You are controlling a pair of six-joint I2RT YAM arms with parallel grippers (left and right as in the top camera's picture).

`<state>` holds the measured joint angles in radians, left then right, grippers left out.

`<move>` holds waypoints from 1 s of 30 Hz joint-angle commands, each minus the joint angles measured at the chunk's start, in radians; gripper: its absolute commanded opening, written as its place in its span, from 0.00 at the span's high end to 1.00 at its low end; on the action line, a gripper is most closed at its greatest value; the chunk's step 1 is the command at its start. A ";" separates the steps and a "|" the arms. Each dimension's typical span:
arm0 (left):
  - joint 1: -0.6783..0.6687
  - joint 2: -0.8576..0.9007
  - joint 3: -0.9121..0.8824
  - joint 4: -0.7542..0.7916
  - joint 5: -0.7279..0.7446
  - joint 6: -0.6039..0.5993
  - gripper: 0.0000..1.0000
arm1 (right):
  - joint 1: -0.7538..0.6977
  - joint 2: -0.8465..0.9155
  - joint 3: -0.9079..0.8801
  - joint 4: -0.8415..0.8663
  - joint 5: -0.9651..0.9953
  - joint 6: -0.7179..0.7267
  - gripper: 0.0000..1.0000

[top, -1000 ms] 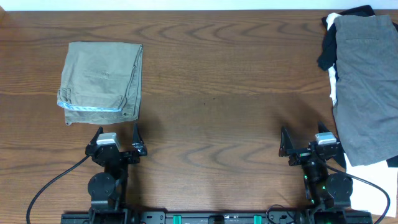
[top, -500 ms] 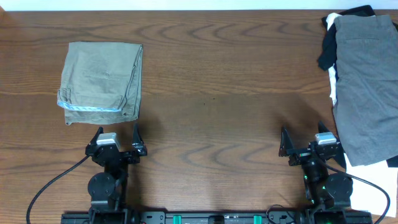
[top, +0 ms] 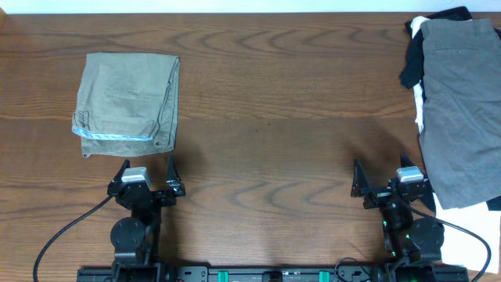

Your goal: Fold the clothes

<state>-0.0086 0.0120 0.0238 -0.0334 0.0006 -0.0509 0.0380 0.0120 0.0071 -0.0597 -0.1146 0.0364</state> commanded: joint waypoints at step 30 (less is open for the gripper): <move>-0.004 -0.008 -0.020 -0.037 -0.005 0.013 0.02 | 0.008 0.010 0.152 -0.071 0.103 0.034 0.01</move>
<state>-0.0086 0.0120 0.0238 -0.0334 0.0006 -0.0505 0.0380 0.0158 0.0563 -0.1211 -0.0860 0.0513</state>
